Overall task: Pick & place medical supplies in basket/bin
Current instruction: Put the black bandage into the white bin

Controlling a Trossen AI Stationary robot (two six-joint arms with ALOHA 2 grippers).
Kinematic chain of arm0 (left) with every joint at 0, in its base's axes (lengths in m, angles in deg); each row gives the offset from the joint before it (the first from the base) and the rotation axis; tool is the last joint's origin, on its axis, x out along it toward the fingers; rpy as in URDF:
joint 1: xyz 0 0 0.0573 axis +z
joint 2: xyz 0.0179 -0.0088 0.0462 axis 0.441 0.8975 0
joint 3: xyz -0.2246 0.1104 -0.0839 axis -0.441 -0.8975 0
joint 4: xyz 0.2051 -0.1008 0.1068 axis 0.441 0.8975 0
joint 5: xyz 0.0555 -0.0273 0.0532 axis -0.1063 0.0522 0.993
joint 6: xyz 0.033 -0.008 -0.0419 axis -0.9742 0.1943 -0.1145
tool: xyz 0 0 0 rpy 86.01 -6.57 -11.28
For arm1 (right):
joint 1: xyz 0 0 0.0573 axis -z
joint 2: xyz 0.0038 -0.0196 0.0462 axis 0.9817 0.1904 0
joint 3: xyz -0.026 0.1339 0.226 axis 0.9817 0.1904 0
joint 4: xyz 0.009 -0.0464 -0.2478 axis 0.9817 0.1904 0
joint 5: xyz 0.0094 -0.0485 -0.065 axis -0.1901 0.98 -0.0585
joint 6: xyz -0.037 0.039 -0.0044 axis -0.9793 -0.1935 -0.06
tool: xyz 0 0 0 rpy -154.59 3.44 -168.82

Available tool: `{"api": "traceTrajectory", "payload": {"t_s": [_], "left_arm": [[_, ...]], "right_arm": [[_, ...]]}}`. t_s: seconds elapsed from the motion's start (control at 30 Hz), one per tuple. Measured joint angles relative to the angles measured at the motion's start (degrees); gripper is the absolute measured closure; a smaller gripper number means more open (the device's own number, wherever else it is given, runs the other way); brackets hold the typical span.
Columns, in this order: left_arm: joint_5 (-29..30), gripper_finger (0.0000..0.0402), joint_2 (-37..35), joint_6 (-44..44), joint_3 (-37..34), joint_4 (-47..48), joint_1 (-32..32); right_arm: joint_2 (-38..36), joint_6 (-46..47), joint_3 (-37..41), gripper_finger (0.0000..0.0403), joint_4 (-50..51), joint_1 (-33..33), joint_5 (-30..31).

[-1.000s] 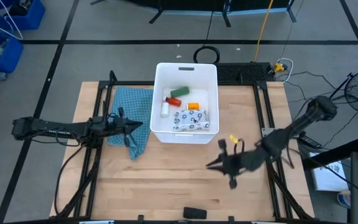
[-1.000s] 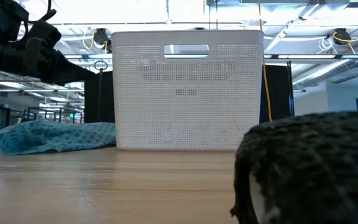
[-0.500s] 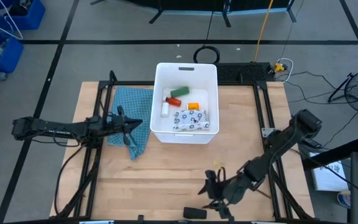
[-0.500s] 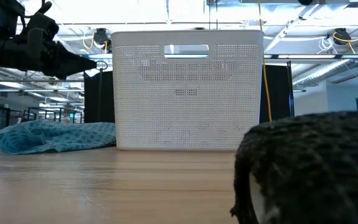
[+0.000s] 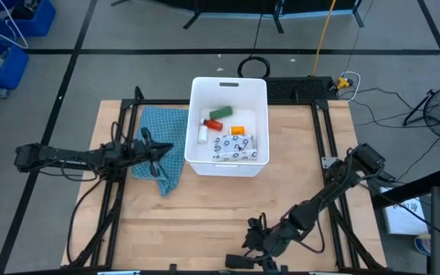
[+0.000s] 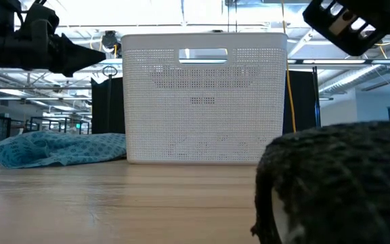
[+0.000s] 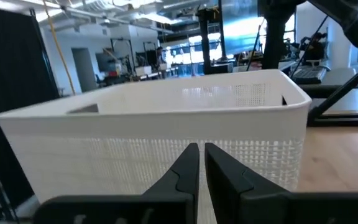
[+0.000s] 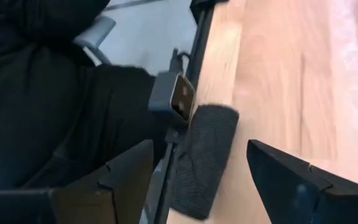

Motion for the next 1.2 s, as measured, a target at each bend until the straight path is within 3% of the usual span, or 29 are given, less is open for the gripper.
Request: {"api": "traceTrajectory", "payload": {"t_s": [0.43, 0.6, 0.83, 0.93, 1.2], "left_arm": [[3.92, 0.0371, 0.0, -0.71, 0.0, -1.82, 0.0], [3.85, 0.0371, 0.0, 1.47, 0.0, -0.37, 0.0], [3.35, 0.0371, -0.02, 1.55, 0.0, 1.05, 0.0], [2.72, 0.0371, -0.01, 1.43, 0.0, 1.37, -0.01], [2.71, 0.0371, 0.0, 0.35, 0.0, 2.39, 0.0]], "right_arm": [[7.52, 8.37, -0.13, 0.0149, -9.64, -1.7, 5.37], [12.0, 11.75, -5.24, 0.0149, -9.12, -2.95, 5.36], [16.29, 10.28, -13.51, 0.0149, 6.77, -3.51, 6.7], [16.43, 9.79, -13.47, 0.0149, 8.44, -3.51, 9.29], [16.34, 10.16, -13.99, 0.0149, 13.31, -3.26, 8.63]]}}
